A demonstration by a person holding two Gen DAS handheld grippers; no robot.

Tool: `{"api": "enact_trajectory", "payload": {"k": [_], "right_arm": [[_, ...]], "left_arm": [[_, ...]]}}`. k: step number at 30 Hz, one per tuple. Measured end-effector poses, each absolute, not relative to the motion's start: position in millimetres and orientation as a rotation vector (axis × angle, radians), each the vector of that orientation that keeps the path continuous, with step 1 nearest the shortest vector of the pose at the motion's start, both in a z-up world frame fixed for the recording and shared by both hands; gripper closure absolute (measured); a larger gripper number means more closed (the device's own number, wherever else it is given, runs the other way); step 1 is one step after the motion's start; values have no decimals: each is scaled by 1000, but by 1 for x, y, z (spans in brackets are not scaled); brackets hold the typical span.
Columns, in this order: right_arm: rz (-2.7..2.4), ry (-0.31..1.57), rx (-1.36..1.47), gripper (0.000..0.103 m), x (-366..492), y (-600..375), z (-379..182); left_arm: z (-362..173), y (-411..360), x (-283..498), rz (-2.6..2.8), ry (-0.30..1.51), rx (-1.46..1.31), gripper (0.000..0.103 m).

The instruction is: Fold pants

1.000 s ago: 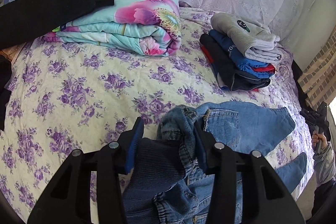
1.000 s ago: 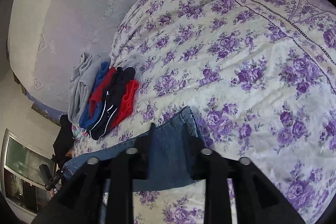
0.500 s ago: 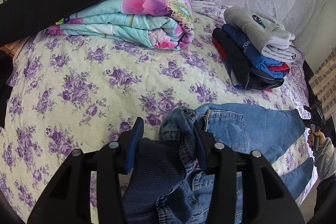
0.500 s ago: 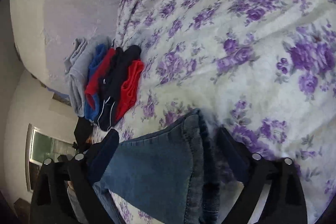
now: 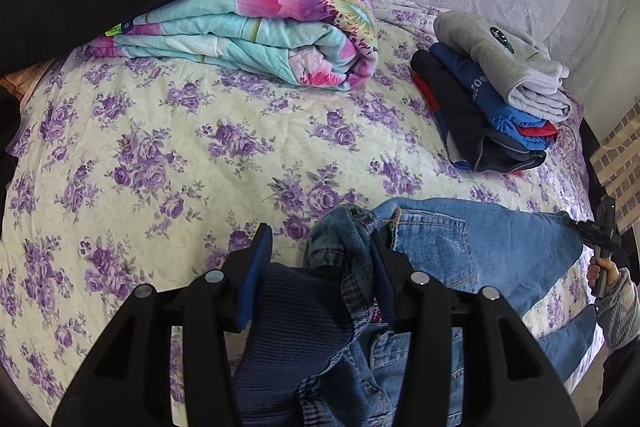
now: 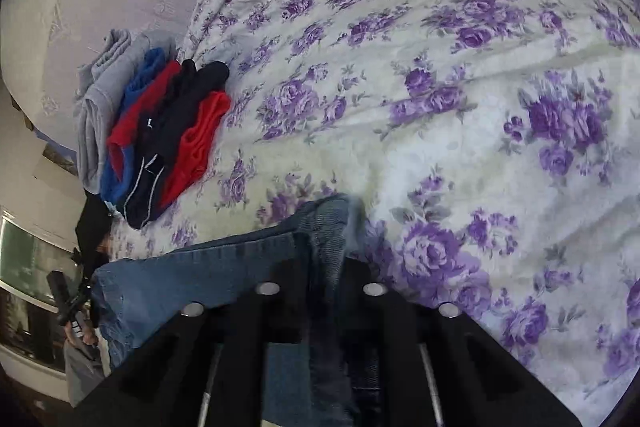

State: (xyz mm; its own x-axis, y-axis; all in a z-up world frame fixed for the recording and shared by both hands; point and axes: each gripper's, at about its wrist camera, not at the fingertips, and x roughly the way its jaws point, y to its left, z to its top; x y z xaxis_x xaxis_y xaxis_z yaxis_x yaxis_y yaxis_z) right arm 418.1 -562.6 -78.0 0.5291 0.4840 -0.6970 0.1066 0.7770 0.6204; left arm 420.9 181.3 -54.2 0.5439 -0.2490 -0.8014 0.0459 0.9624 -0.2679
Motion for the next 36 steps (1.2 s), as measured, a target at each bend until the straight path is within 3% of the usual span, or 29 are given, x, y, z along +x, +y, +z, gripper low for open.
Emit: {"api": "enact_trajectory", "payload": {"k": [9, 17, 28, 36], "right_arm": [[294, 787, 608, 94, 384, -556, -16], [319, 669, 599, 94, 290, -563, 8], [297, 562, 564, 95, 142, -553, -9], [267, 586, 594, 94, 91, -546, -48]], "left_arm": [[-33, 180, 407, -210, 929, -231, 57], [-12, 190, 347, -296, 822, -274, 57], [-45, 213, 227, -328, 821, -355, 61], [-76, 254, 172, -262, 845, -466, 66]]}}
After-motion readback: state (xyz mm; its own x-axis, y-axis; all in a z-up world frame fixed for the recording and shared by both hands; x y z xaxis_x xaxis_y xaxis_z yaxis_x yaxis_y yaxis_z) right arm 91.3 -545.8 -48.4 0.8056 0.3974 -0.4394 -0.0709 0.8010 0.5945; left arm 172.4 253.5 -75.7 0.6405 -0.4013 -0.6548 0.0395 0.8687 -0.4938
